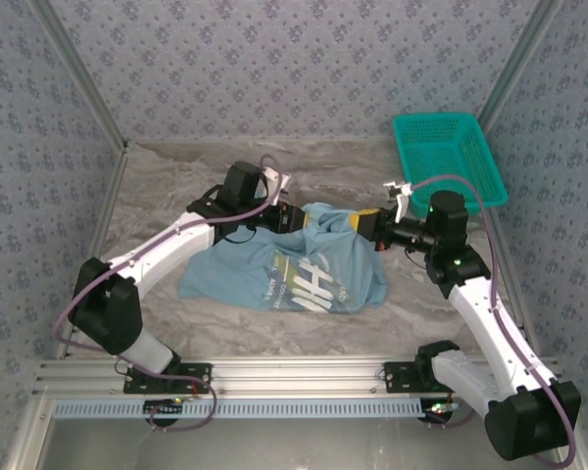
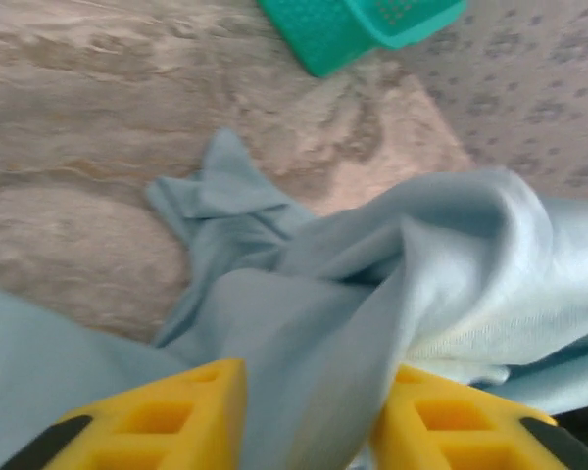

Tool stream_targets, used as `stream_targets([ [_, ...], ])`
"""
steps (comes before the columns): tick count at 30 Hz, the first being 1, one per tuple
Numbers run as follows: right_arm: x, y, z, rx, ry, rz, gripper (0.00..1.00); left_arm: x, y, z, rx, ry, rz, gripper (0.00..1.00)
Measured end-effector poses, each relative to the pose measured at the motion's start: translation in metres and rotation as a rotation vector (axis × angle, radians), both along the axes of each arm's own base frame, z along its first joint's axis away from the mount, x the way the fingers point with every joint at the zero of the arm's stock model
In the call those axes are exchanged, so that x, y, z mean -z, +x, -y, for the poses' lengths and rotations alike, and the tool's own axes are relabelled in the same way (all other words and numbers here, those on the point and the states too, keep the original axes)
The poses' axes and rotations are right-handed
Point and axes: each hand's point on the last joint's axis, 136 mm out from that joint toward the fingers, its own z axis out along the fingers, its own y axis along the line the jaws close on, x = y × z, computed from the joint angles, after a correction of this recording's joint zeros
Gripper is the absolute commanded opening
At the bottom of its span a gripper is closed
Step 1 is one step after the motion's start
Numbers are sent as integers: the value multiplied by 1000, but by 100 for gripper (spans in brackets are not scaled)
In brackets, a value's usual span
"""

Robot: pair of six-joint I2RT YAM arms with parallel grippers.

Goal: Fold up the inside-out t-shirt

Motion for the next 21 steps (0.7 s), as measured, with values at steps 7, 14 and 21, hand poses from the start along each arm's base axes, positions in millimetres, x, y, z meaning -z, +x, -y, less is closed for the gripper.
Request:
stream_targets([
  [7, -13, -2, -3, -25, 37, 34, 0, -5, -6, -23, -85, 45, 61, 65],
  [14, -13, 0, -5, -29, 43, 29, 0, -55, -41, -3, 2, -35, 198, 51],
  [21, -13, -2, -7, -38, 44, 30, 0, -30, -24, 19, -9, 19, 120, 57],
])
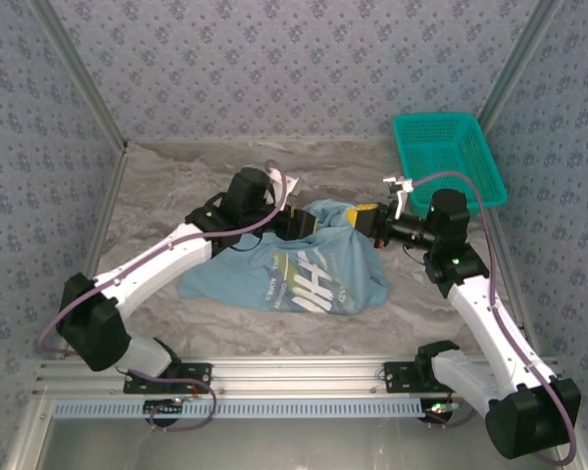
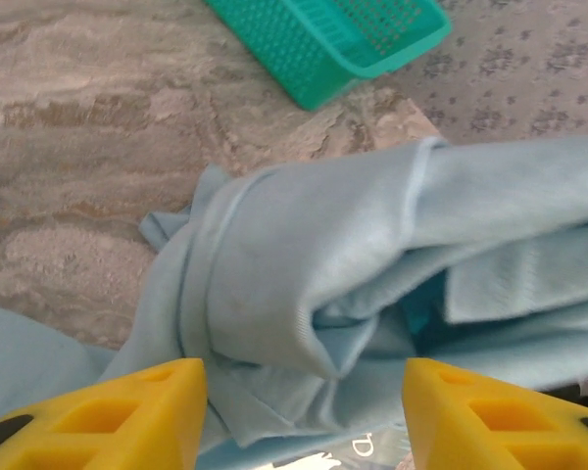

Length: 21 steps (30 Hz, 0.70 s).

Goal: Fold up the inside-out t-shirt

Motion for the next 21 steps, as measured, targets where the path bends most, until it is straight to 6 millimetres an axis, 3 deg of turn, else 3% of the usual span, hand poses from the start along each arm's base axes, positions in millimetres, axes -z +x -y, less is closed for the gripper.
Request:
stream_targets([
  [6, 0, -3, -4, -14, 0, 1, 0, 11, 14, 13, -15, 10, -41, 52],
  [9, -1, -3, -4, -17, 2, 7, 0, 13, 19, 22, -8, 3, -56, 40],
  [15, -2, -3, -4, -17, 4, 12, 0, 18, 17, 40, 67, -44, -97, 1],
  [18, 1, -3, 1, 4, -12, 7, 0, 2, 10, 46, 136, -141, -88, 0],
  [21, 3, 0, 15, 66, -33, 10, 0, -18, 0, 35, 177, -260, -89, 0],
])
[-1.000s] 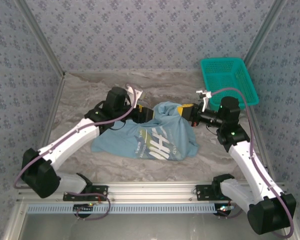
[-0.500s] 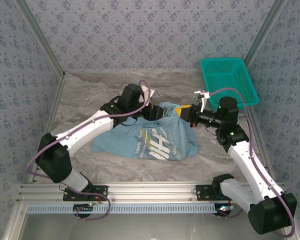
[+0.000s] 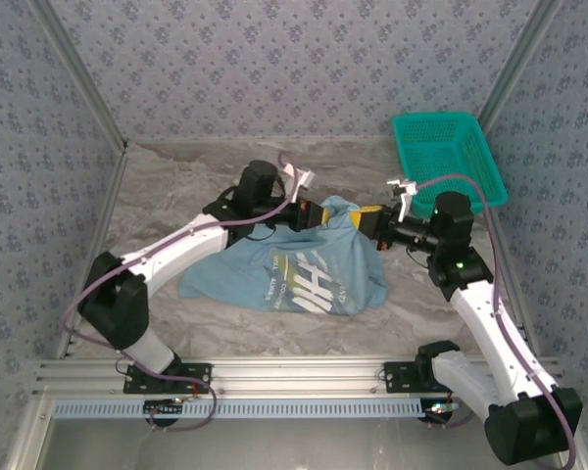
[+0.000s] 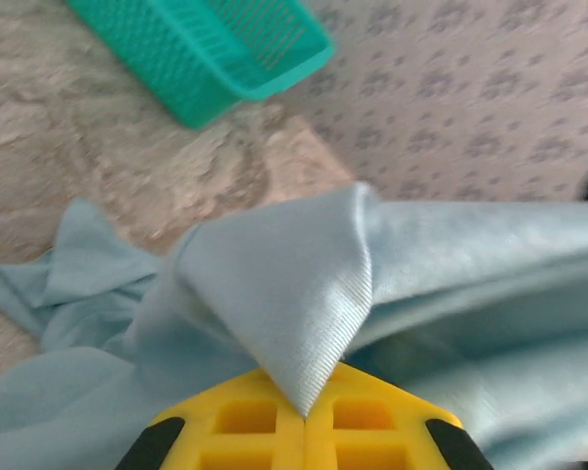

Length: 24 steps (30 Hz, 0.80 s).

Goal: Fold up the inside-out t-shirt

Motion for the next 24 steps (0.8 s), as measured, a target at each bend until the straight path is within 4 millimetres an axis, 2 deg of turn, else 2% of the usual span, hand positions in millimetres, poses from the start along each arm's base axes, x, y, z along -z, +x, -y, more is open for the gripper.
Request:
stream_targets([
  [5, 9, 9, 15, 94, -24, -15, 1, -38, -23, -18, 70, -154, 30, 0],
  [8, 15, 15, 16, 112, -31, -36, 5, -57, -42, -22, 131, -210, 62, 0],
  [10, 20, 20, 18, 129, -34, -56, 13, -66, -53, -24, 172, -238, 83, 0],
  [13, 27, 26, 22, 168, -44, -88, 28, -72, -64, -28, 207, -257, 106, 0],
  [17, 41, 29, 31, 235, -106, -141, 40, -75, -70, -32, 222, -257, 139, 0],
  [21, 42, 15, 29, 250, -213, -109, 42, -70, -71, -32, 226, -238, 154, 0],
  [24, 29, -5, 20, 211, -271, -30, 37, -66, -70, -33, 224, -222, 158, 0],
])
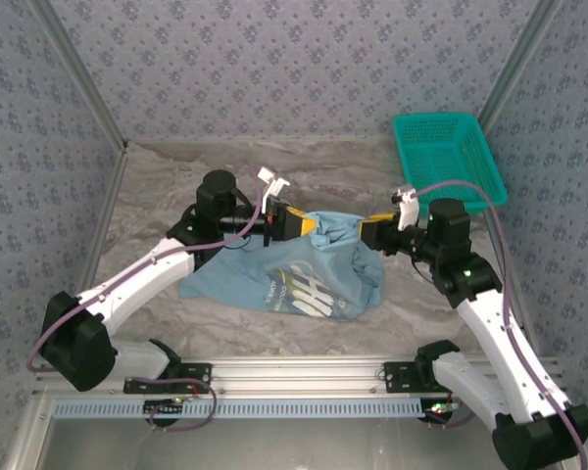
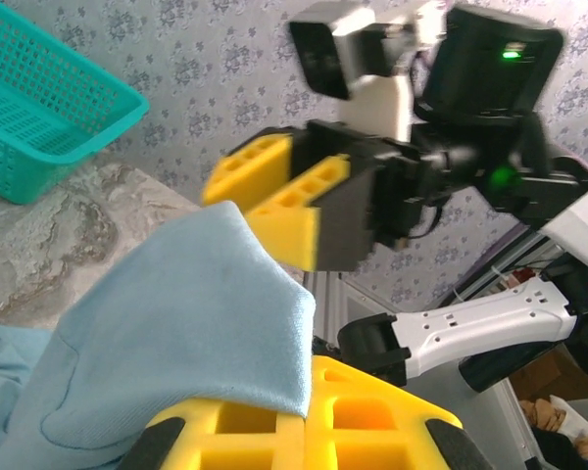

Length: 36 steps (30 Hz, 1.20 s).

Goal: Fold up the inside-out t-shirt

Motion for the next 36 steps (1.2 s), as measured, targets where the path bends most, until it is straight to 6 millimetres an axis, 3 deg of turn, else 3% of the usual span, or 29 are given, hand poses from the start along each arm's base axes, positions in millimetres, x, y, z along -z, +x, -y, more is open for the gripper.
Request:
stream_targets([
  [5, -10, -28, -21, -111, -76, 93, 31, 6, 1, -1, -5, 21, -1, 0],
  [8, -3, -33, -29, -139, -124, 98, 40, 8, 0, -1, -6, 29, -7, 0],
  [12, 10, -15, -23, -57, -243, 77, 59, 10, 1, -1, -7, 35, -1, 0],
  [18, 21, 7, -15, 15, -356, 63, 72, 12, 0, -1, -6, 44, -6, 0],
  [24, 44, 21, -24, -9, -394, -15, 72, 13, 0, -2, -5, 49, -7, 0],
  [26, 49, 23, -26, -25, -386, -40, 69, 14, 0, -2, -8, 53, -4, 0],
  [27, 52, 24, -28, -39, -378, -56, 61, 14, 1, -2, -12, 55, -2, 0],
  [31, 58, 23, -36, -105, -283, -132, 19, 20, 10, -3, -64, 80, 10, 0],
  [33, 49, 24, -37, -117, -182, -148, 4, 26, 19, -6, -126, 114, 12, 0],
  [36, 25, 25, -30, -115, 34, -148, 0, 38, 38, -15, -255, 176, 15, 0],
])
